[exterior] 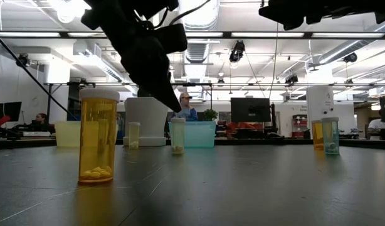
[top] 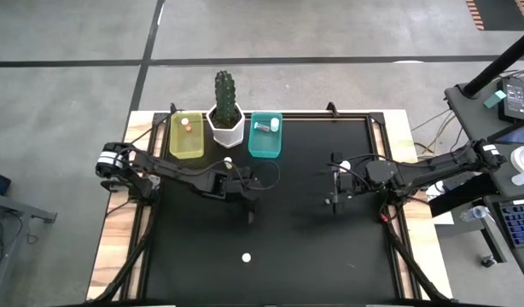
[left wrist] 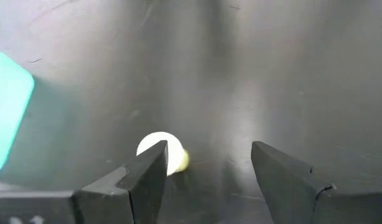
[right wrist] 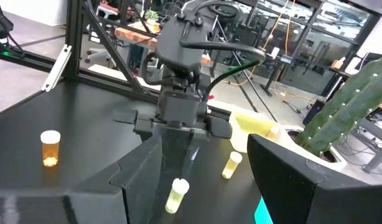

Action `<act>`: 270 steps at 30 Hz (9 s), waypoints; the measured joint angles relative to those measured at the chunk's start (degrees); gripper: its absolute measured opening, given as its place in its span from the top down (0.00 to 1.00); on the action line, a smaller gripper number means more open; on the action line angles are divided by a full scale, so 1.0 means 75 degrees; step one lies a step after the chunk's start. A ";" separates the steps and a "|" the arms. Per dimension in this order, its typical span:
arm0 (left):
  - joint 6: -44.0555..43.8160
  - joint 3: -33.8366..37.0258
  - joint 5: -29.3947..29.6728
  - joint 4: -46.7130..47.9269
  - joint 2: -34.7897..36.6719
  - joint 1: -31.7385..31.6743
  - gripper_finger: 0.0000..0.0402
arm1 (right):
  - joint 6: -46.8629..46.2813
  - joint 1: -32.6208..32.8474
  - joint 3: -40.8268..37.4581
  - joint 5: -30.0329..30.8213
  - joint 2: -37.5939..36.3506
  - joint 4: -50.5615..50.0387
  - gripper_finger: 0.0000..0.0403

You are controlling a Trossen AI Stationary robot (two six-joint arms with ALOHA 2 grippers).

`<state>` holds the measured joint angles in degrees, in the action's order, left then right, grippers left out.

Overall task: Pick and place medicine bottles into bin by pill shape (circle, oval)
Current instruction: Put the yellow tablet bottle into the yellow bin, then adjust the pink tablet bottle into the yellow bin, then put the light blue tablet bottle into the yellow bin

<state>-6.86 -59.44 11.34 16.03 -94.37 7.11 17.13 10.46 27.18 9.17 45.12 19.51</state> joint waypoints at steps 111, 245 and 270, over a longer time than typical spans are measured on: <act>-0.1234 0.2391 0.1717 0.2071 0.4568 -0.7162 0.76 | -0.0281 -0.0050 0.0000 0.0597 0.0006 -0.0181 0.43; 0.2014 0.0105 -0.1067 0.3068 0.0934 -0.9841 1.00 | -0.0775 -0.0049 0.0035 0.0991 -0.0009 -0.0399 0.43; 0.1158 0.0108 -0.1067 0.3623 0.3579 -0.8503 1.00 | -0.0755 -0.0050 0.0035 0.0994 -0.0009 -0.0393 0.43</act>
<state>1.83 -58.63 3.33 43.20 -67.53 -56.65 11.46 10.09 27.44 16.63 45.06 16.56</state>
